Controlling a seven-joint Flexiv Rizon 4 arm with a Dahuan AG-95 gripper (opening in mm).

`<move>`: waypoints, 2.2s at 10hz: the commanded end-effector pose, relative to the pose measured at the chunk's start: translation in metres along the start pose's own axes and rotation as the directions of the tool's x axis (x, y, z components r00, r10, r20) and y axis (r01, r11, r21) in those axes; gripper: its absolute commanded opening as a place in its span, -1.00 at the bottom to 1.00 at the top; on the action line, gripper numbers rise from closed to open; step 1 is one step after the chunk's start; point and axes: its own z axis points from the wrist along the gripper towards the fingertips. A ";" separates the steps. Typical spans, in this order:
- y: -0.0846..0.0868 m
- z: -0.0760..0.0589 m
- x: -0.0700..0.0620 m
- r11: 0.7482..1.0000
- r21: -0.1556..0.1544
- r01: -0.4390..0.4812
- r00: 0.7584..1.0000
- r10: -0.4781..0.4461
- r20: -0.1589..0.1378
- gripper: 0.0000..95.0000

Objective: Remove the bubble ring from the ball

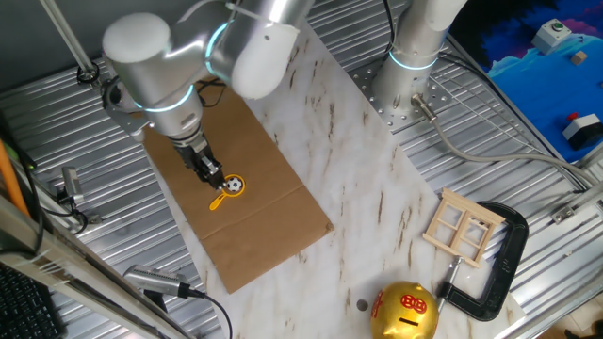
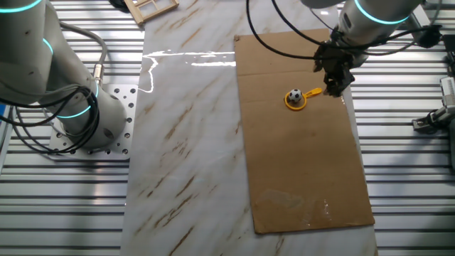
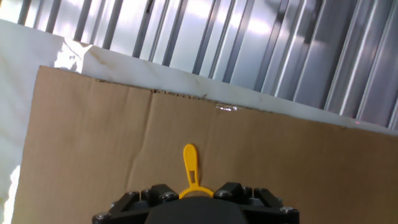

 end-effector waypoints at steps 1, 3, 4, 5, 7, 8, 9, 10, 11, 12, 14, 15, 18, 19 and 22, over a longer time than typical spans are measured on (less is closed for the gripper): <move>0.001 0.004 -0.002 1.000 0.000 0.001 1.000 -0.001 -0.002 0.20; 0.007 0.013 -0.006 1.000 0.001 -0.004 1.000 0.004 -0.003 0.20; 0.011 0.017 -0.009 1.000 0.006 -0.003 1.000 0.003 -0.005 0.20; 0.013 0.019 -0.010 1.000 0.007 -0.003 1.000 0.003 -0.006 0.20; 0.016 0.024 -0.011 1.000 0.014 0.000 1.000 0.000 -0.007 0.20; 0.015 0.028 -0.010 1.000 0.018 0.006 1.000 -0.006 -0.007 0.20; 0.014 0.032 -0.009 1.000 0.018 0.011 1.000 -0.011 -0.005 0.20; 0.012 0.034 -0.008 1.000 0.019 0.016 1.000 -0.016 -0.003 0.20; 0.009 0.039 -0.008 1.000 0.019 0.021 1.000 -0.021 -0.003 0.20; 0.007 0.042 -0.008 1.000 0.017 0.024 1.000 -0.024 -0.002 0.20; 0.004 0.051 -0.006 0.999 0.019 0.032 0.999 -0.032 0.001 0.20; 0.001 0.058 -0.003 0.999 0.021 0.042 0.999 -0.042 0.004 0.20; 0.002 0.067 0.000 0.998 0.026 0.052 0.999 -0.052 0.006 0.20; 0.004 0.070 -0.001 0.998 0.033 0.054 0.999 -0.054 0.002 0.20; 0.006 0.077 -0.004 0.997 0.043 0.058 0.998 -0.058 0.000 -0.20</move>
